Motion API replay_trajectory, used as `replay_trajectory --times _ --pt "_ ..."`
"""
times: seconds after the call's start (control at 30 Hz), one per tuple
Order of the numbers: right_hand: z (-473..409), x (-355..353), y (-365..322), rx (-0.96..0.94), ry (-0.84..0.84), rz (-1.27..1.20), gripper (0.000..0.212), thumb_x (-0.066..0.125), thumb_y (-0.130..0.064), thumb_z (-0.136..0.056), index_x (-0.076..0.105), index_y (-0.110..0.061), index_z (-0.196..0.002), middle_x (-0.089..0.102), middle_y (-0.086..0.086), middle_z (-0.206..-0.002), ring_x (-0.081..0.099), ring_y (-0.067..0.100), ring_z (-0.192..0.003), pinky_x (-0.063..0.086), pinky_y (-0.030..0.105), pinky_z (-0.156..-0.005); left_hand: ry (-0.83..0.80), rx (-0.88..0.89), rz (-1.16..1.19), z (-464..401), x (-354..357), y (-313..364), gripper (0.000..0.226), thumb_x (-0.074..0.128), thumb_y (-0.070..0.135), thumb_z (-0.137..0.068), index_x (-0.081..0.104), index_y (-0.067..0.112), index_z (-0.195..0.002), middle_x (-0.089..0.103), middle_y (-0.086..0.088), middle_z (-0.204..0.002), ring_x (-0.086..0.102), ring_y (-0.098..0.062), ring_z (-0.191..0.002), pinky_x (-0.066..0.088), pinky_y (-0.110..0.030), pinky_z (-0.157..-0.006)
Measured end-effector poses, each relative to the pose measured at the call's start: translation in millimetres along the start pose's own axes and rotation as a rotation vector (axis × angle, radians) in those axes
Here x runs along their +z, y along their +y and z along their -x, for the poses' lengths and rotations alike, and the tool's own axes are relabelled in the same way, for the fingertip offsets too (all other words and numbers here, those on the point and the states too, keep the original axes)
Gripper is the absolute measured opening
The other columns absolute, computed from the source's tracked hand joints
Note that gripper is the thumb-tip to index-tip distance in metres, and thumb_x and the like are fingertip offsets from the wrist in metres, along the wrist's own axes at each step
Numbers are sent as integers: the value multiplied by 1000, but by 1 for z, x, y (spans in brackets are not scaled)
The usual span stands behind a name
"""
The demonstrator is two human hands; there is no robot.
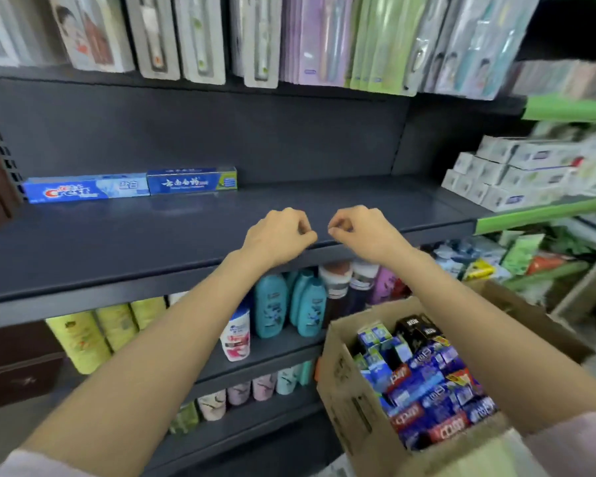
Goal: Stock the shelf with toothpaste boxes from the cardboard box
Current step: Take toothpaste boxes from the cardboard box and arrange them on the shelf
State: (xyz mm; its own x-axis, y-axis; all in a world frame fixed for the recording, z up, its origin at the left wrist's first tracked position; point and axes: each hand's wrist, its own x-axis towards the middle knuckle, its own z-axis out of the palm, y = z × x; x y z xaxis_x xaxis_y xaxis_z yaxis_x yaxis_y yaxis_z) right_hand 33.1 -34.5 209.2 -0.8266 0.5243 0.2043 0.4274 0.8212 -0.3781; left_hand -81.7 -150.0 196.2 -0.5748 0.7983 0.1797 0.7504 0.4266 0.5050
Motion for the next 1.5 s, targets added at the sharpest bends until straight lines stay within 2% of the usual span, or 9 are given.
replay_trajectory --times 0.23,0.33,0.43,0.5,0.57,0.73,0.97,1.27,1.5 --pt "57 24 147 193 -259 140 20 53 -21 -88 68 -16 -100 66 16 -109 61 35 -104 49 41 -91 -262 -33 25 -3 143 74 16 54 26 -86 63 20 -75 73 -8 -89 68 -25 -86 54 -33 -79" --pt "71 39 208 217 -339 153 24 51 -23 -92 66 -11 -107 66 16 -110 61 34 -102 50 41 -88 -303 -113 19 -8 203 93 16 53 23 -88 68 17 -88 70 -12 -104 64 -29 -101 51 -36 -86" --pt "80 56 262 200 -418 180 28 54 -22 -91 64 -8 -113 65 17 -115 59 33 -106 49 38 -89 -310 -158 0 -8 251 102 22 49 19 -91 68 7 -92 68 -18 -104 63 -33 -100 47 -34 -81" --pt "82 66 292 193 -458 199 32 56 -21 -90 59 -12 -121 54 15 -130 49 34 -119 43 38 -98 -336 -155 -26 -8 275 102 23 46 13 -91 67 3 -88 68 -20 -102 62 -34 -99 46 -35 -81" --pt "82 74 318 179 -521 230 44 59 -25 -90 50 -17 -133 38 12 -144 32 33 -134 32 38 -109 -372 -148 -51 -11 293 100 21 49 11 -89 66 7 -100 66 -15 -114 58 -32 -109 45 -34 -89" --pt "80 92 350 112 -630 212 69 63 -33 -88 29 -21 -147 14 5 -156 9 30 -143 19 40 -115 -467 -17 -287 -18 323 97 52 51 21 -92 40 20 -142 24 -3 -156 19 -23 -143 20 -36 -113" --pt "69 116 354 92 -672 256 73 69 -40 -82 36 -21 -144 6 4 -157 7 28 -144 27 45 -114 -569 95 -548 -41 361 87 71 57 27 -87 23 20 -150 -2 -2 -160 -6 -26 -147 1 -45 -118" --pt "70 118 360 68 -655 203 66 77 -34 -74 48 -21 -132 10 2 -154 10 27 -142 34 47 -109 -389 29 -358 -51 384 81 59 71 31 -80 46 9 -128 38 -4 -142 26 -24 -134 23 -36 -109" --pt "71 115 359 65 -736 217 73 80 -30 -71 44 -18 -134 5 3 -156 7 28 -144 34 51 -109 -387 -172 164 -40 369 74 47 74 18 -79 47 8 -115 57 -11 -115 56 -24 -105 45 -32 -85"
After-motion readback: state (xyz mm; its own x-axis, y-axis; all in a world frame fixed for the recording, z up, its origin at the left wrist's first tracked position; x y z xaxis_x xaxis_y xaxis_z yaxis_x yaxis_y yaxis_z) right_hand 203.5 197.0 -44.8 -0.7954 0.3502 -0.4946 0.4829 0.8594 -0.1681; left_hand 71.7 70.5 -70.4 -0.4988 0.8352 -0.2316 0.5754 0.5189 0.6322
